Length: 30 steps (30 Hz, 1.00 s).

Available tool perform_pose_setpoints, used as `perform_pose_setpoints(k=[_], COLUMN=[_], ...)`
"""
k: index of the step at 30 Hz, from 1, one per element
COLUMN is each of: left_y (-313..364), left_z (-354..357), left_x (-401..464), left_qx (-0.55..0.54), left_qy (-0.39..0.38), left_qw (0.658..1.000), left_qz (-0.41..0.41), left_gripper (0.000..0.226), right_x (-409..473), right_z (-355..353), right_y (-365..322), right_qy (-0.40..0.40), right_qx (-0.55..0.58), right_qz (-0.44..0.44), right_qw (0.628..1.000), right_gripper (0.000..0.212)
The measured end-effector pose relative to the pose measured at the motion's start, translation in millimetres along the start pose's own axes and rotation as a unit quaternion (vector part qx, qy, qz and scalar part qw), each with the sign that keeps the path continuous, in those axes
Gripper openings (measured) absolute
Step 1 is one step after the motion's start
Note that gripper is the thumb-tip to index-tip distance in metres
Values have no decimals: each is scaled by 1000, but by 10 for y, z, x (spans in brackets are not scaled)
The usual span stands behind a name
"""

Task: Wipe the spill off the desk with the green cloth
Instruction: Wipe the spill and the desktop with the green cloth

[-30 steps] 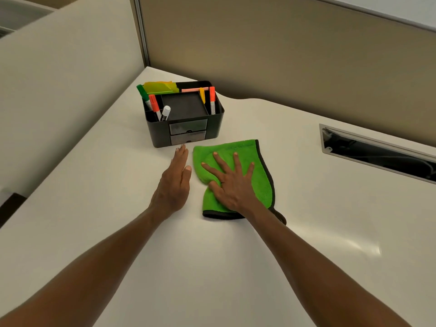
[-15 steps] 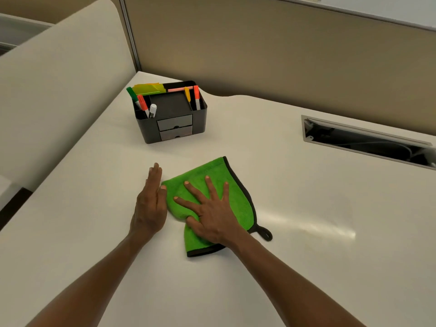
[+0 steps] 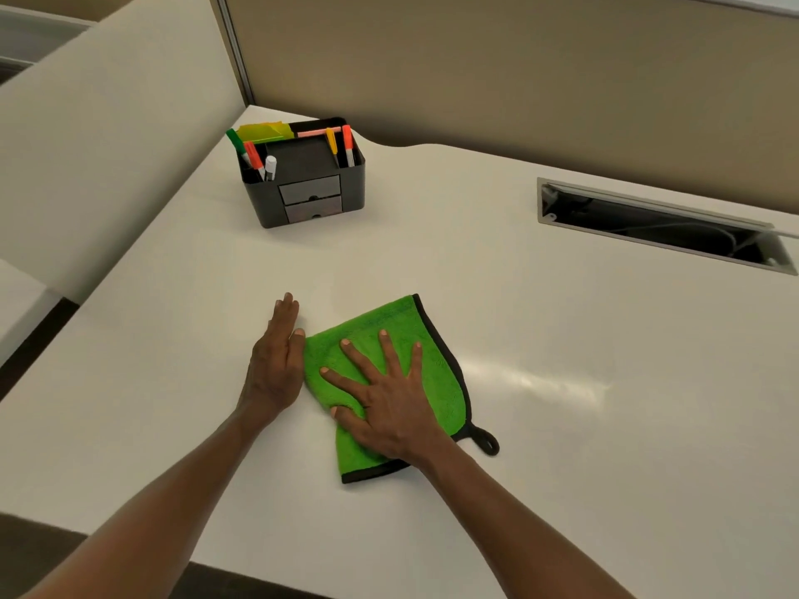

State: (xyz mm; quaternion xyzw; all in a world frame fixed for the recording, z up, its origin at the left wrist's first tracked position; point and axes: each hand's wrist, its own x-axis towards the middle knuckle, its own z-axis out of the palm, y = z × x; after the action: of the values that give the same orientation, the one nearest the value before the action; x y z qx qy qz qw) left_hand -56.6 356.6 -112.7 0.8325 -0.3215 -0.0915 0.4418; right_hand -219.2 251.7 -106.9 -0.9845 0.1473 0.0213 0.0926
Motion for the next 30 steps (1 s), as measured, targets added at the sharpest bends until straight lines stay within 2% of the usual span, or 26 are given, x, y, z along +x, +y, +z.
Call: perform_pose_setpoints(k=[8,11,15,30], left_y=[-18,-15,-18,581], left_z=[48,117,169,656], left_x=[-472,-711,-918,-1249], left_qx=[8,93,179,232], left_qy=[10,-34,-48,-155], left_qw=[1000,995,982,943], left_qz=[-15,11,38,181], left_gripper=[59,62,70,77], right_x=[-384,-599,-826,-1589], right_z=[21,34,93,40], right_y=[-12,43,132,916], right_qy=[-2,5,21,35], right_qx=[-3,10,26,22], right_qz=[2,18,60,190], right_qw=[1000,1000,998,981], right_gripper=[58,58,58,62])
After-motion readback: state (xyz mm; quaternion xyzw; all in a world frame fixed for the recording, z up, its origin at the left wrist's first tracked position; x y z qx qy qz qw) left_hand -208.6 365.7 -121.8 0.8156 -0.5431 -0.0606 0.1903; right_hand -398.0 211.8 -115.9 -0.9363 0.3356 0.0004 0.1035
